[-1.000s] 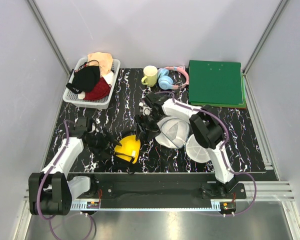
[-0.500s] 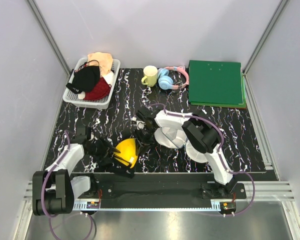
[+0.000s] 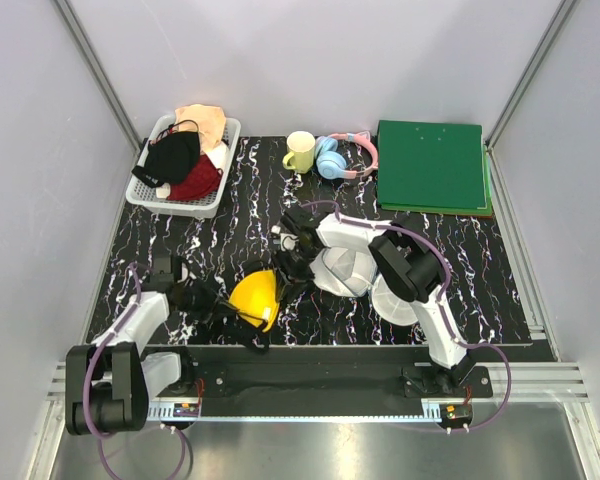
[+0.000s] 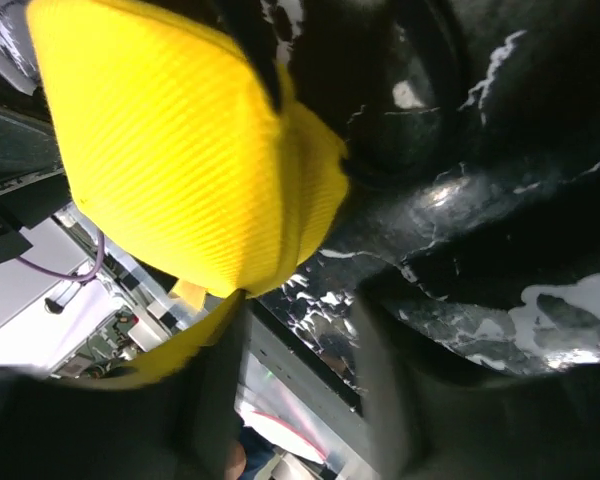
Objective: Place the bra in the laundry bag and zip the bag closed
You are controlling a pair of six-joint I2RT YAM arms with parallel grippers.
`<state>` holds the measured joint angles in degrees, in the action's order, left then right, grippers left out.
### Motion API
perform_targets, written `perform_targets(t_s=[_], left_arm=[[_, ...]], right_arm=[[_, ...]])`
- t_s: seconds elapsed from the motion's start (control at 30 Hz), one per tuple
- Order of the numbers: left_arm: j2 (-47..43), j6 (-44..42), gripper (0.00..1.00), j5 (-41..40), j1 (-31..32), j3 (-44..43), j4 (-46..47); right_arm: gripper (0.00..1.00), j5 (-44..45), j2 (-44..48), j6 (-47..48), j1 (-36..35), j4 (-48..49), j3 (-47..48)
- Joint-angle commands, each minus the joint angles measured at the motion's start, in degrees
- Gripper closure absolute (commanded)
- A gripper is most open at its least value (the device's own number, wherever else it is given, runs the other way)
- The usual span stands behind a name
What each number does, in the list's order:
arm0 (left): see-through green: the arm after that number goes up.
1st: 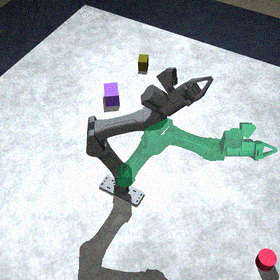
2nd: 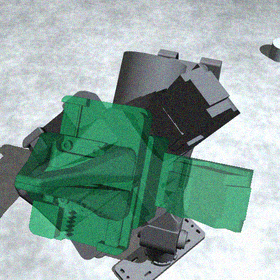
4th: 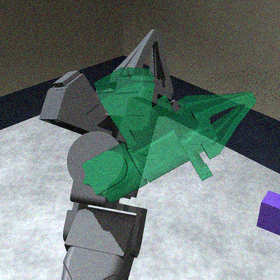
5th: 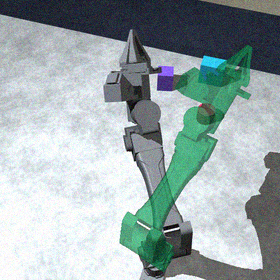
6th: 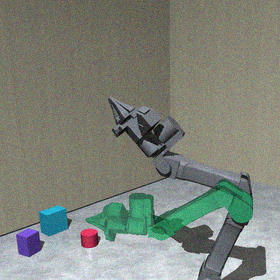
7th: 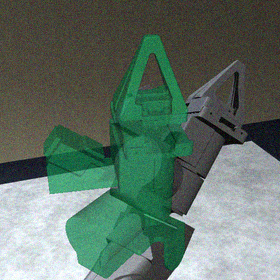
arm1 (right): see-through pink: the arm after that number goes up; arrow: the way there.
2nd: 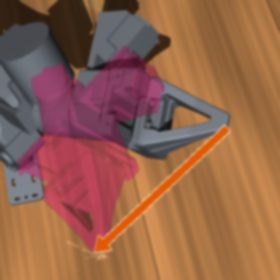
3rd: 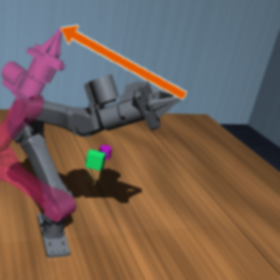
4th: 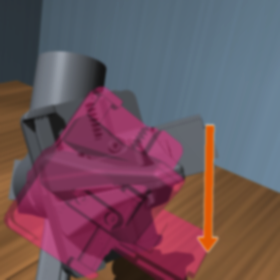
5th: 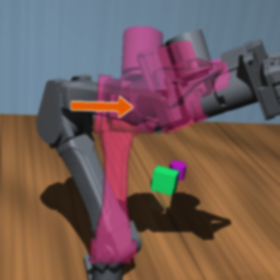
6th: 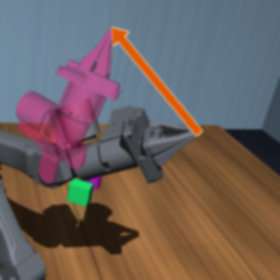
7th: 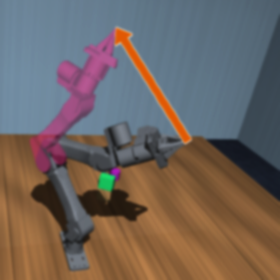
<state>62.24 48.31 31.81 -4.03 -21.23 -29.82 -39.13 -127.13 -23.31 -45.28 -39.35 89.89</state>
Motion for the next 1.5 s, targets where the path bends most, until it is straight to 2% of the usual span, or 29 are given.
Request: perform_targets(t_s=[0.0,0.1,0.2,0.23,0.37,0.63,0.67,0.87,1.13,1.33,1.47], left_arm=[[-3.26,-1.02,0.98,1.15,-0.19,-3.37,0.65],[-3.18,-1.73,1.0,1.93,-0.1,-4.6,-0.06],[-4.05,-2.17,1.0,3.34,-0.1,-6.0,-0.76],[-4.66,-2.35,1.0,3.34,-0.1,-6.36,-1.81],[-7.39,-1.21,1.0,3.87,-0.1,-8.56,-4.27],[-9.68,1.25,1.0,3.96,0.08,-15.23,-14.37],[-10.46,3.0,1.0,3.87,0.25,-16.02,-14.65],[-12.75,9.85,1.0,3.43,0.25,-18.75,-19.47],[-15.56,15.93,1.0,1.67,0.34,-22.27,-28.09],[-20.3,22.78,1.0,1.94,0.34,-22.27,-30.38],[-21.37,25.25,1.0,1.06,0.25,-22.53,-31.52]], right_arm=[[0.36,1.43,2.68,5.02,0.28,-4.32,4.41],[0.22,3.62,3.99,8.19,0.19,-8.01,7.05],[0.14,8.71,6.71,10.65,-0.25,-10.12,8.11],[0.09,10.38,7.5,11.35,-0.42,-10.48,8.37],[0.0,20.47,13.03,14.34,-3.41,-8.65,7.68],[0.0,30.59,22.36,19.78,-13.69,6.47,1.52],[0.0,35.13,23.41,20.14,-16.66,9.96,0.04],[0.0,46.49,28.42,22.61,-23.89,27.37,-9.8],[0.01,51.17,27.03,18.92,-27.14,32.23,-10.79],[0.0,55.82,25.27,12.6,-27.76,33.99,-10.52],[0.0,53.29,26.41,7.85,-28.11,36.89,-13.59]])
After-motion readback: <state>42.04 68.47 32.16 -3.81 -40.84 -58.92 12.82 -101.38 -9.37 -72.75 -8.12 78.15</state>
